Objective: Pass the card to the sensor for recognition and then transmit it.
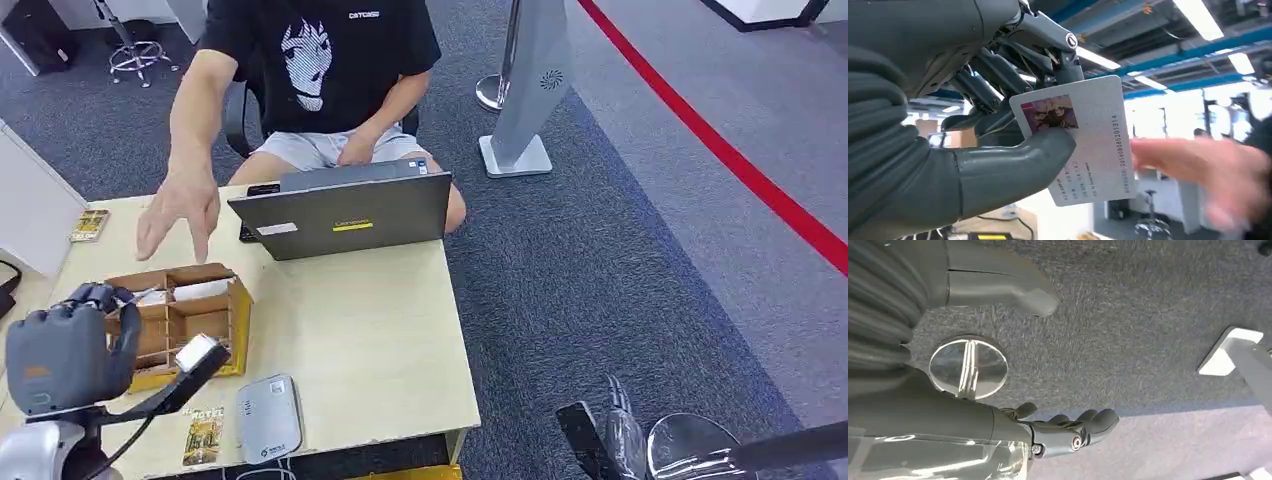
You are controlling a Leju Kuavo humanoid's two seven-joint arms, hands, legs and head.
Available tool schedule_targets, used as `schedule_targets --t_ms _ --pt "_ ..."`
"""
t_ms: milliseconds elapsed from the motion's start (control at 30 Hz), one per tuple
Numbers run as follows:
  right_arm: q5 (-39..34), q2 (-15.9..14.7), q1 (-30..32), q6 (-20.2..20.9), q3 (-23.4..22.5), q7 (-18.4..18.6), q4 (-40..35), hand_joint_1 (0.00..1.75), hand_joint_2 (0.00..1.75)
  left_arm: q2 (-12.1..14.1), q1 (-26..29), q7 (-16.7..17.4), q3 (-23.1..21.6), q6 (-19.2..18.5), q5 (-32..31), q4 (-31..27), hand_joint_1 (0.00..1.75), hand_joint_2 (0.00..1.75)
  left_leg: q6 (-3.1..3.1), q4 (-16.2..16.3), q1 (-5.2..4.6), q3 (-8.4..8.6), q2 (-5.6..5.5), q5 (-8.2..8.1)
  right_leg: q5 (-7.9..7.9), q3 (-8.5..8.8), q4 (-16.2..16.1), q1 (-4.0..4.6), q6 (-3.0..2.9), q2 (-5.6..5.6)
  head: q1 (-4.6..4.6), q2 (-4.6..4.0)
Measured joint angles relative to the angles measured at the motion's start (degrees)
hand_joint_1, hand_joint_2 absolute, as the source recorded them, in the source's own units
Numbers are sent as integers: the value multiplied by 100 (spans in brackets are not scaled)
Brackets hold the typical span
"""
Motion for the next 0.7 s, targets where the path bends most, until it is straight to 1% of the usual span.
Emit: schedule_targets --t_ms 33,100,167,233,400,433,467,500,533,600,633,667,700 --pt "29 0 -3 0 7 -9 9 0 175 13 -89 16 120 -31 44 15 175 175 0 0 0 0 0 0 0 0 0 0 0 -1 0 0" --pt "44 0 -6 2 18 -20 20 0 175 42 -170 46 222 -84 68 26 175 175 0 0 0 -1 0 0 0 0 0 0 0 -1 0 0" --pt "73 0 -15 18 57 -24 31 0 175 90 -350 109 460 -226 -15 90 175 175 0 0 0 -1 0 0 0 0 0 0 0 0 0 0" --pt "94 -2 -20 26 79 -24 42 0 175 140 -440 112 591 -263 -61 155 175 175 0 0 0 -1 1 0 0 -1 0 0 0 2 2 0" --pt "112 -2 -28 79 103 -24 83 0 175 210 -493 79 755 -212 -116 289 175 175 0 0 -1 -2 1 0 0 -1 0 -1 0 0 2 0" --pt "112 -2 -29 81 107 -24 92 0 175 217 -492 52 770 -204 -89 304 93 175 0 0 -1 -3 0 0 0 -1 0 -1 0 0 0 0" --pt "112 -2 -30 85 114 -24 98 0 175 215 -491 35 781 -190 -41 306 66 175 0 0 -1 -3 0 0 0 -1 0 -1 0 0 0 0" --pt "112 -2 -31 85 118 -24 105 0 175 215 -490 16 785 -171 -2 308 66 175 0 0 -1 -4 0 0 0 -1 0 -1 0 0 2 0" --pt "112 -2 -32 85 120 -24 111 0 175 215 -484 -22 788 -153 35 308 54 175 0 0 -1 -4 0 0 0 -1 0 -1 0 0 0 0" --pt "108 -2 -32 88 122 -22 111 0 175 210 -471 -79 790 -97 94 308 40 175 0 0 -1 -4 0 0 0 -1 0 -1 0 0 0 0" --pt "108 -2 -32 88 125 -22 111 0 175 210 -461 -87 790 -85 116 306 3 175 0 0 -1 -4 0 0 0 -1 -1 -1 0 0 2 0" --pt "105 -2 -32 85 125 -22 111 0 175 208 -442 -126 790 -62 162 304 0 175 0 0 -1 -4 0 0 0 -1 0 -1 0 0 0 0" --pt "105 -2 -31 83 125 -22 111 0 175 204 -419 -144 790 -48 202 297 0 175 0 0 -1 -4 0 0 0 -2 0 -1 0 0 2 0"
